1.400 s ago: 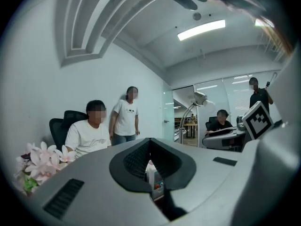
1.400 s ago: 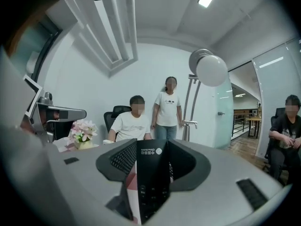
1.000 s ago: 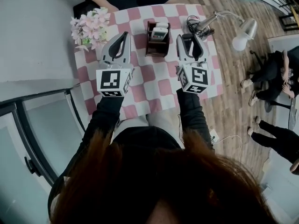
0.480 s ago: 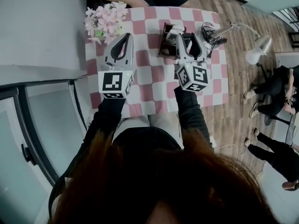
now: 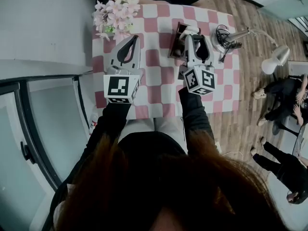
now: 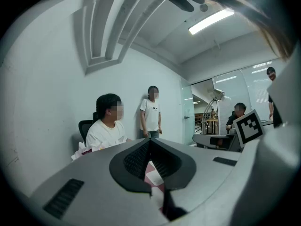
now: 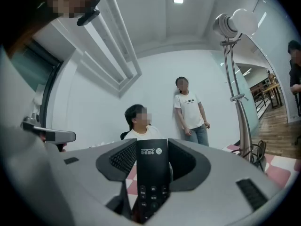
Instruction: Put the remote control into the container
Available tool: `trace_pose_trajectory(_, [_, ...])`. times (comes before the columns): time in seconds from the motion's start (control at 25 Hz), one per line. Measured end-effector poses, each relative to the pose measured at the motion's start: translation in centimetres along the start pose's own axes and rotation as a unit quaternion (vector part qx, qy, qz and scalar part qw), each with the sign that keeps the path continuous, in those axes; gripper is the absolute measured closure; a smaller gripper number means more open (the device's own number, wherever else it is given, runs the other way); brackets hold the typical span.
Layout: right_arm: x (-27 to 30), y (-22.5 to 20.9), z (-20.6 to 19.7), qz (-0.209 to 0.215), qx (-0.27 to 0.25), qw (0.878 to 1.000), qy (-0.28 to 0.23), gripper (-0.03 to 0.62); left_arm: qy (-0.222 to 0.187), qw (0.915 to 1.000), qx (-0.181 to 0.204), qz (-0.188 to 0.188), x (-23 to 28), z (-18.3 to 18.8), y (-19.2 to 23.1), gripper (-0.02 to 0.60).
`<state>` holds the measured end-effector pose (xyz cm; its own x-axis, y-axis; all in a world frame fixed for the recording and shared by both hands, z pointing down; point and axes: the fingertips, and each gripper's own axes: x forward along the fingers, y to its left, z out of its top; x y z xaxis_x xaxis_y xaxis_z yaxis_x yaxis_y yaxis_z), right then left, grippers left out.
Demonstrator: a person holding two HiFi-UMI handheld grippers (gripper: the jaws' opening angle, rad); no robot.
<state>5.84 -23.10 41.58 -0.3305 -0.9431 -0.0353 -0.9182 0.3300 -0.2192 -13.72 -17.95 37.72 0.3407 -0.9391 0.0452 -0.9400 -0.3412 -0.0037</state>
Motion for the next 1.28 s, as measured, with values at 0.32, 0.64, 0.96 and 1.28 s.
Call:
trace_pose_trajectory(0.32, [0.8, -0.5, -1.0, -0.005, 0.008, 1.000, -0.012, 0.382, 0.008, 0.9999, -0.003, 0.007, -0.5, -0.8, 0.1, 0.583])
trace_pose_trajectory(0.64, [1.3, -0.9, -1.6, -0.010, 0.008, 1.000, -0.027, 0.382, 0.014, 0.9998, -0.003, 0.011, -0.8, -1.2, 0.4, 0.583])
trace_pose_trajectory(0.96, [0.5, -0.7, -1.7, -0.015, -0.017, 0.999, -0.029, 0.382, 0.017, 0.9998, -0.003, 0.003, -0.6, -1.5, 0.0, 0.583])
trace_pose_trajectory(1.28, [-0.3, -0.5, -2.0, -0.024, -0.054, 0.998, -0.019, 0.382, 0.017, 0.9998, -0.005, -0.008, -0.3, -1.5, -0.6, 0.583])
